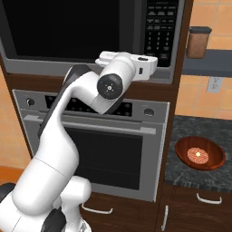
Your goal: Open the microwave, place the bowl with waffle inside the microwave, then close the microwave door and turn it on.
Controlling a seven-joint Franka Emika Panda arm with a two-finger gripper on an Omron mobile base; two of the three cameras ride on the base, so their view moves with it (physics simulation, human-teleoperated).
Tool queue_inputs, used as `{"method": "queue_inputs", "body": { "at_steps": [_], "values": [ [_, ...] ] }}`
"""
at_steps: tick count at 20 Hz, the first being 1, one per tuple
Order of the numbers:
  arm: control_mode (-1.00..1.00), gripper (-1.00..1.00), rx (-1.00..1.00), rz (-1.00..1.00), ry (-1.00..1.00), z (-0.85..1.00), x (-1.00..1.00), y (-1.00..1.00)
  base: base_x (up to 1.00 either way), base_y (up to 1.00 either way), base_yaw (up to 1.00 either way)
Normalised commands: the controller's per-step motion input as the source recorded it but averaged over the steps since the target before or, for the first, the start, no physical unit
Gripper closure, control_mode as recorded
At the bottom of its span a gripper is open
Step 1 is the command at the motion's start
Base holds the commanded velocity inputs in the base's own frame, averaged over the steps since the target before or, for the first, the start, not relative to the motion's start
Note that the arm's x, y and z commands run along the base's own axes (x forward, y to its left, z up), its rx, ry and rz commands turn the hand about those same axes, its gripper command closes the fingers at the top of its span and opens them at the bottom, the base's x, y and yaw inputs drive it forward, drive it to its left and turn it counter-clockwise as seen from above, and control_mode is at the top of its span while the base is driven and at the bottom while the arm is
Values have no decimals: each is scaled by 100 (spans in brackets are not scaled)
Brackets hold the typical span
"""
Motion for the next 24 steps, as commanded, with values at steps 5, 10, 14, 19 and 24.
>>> {"method": "queue_inputs", "body": {
  "at_steps": [5, 10, 14, 19, 24],
  "values": [
    [-100, 100, 0, 0, 0, 0, 0, 0, 0, 0, 0],
    [-100, 100, 0, 0, 0, 0, 0, 0, 0, 0, 0],
    [-100, 100, 0, 0, 0, 0, 0, 0, 0, 0, 0],
    [-100, 100, 0, 0, 1, 0, -10, 0, 0, 0, 0],
    [-100, 100, 0, 0, 0, 0, -93, 0, 0, 0, 0]
  ]
}}
